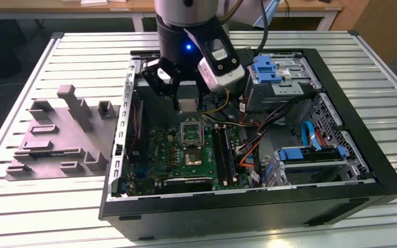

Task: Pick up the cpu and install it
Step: 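Place the cpu into insertion slot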

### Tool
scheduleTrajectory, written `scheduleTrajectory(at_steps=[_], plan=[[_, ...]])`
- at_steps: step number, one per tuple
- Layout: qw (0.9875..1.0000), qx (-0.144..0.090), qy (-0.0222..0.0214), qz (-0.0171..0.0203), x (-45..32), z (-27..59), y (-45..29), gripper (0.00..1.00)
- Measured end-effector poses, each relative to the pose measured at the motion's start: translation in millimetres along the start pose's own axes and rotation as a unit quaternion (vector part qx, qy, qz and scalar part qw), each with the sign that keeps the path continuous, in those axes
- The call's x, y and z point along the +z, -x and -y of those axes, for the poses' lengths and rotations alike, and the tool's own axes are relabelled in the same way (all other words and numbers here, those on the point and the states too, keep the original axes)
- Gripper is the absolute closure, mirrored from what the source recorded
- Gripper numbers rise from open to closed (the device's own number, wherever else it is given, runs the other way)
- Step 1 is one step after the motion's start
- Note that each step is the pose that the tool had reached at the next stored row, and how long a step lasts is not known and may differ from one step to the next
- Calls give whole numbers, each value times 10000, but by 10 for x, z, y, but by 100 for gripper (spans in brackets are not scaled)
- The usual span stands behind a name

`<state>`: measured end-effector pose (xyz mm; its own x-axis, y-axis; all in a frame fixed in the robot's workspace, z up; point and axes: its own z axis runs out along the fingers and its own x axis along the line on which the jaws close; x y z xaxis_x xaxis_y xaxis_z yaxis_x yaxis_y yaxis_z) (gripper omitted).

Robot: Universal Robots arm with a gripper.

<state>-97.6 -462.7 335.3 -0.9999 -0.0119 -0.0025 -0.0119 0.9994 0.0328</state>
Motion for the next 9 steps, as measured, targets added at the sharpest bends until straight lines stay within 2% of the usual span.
scheduleTrajectory(at_steps=[6, 9], plan=[[10000, 2, -3, -9, 27, 33, 0, 53], [10000, 4, -2, -10, 79, 38, -1, 53]])
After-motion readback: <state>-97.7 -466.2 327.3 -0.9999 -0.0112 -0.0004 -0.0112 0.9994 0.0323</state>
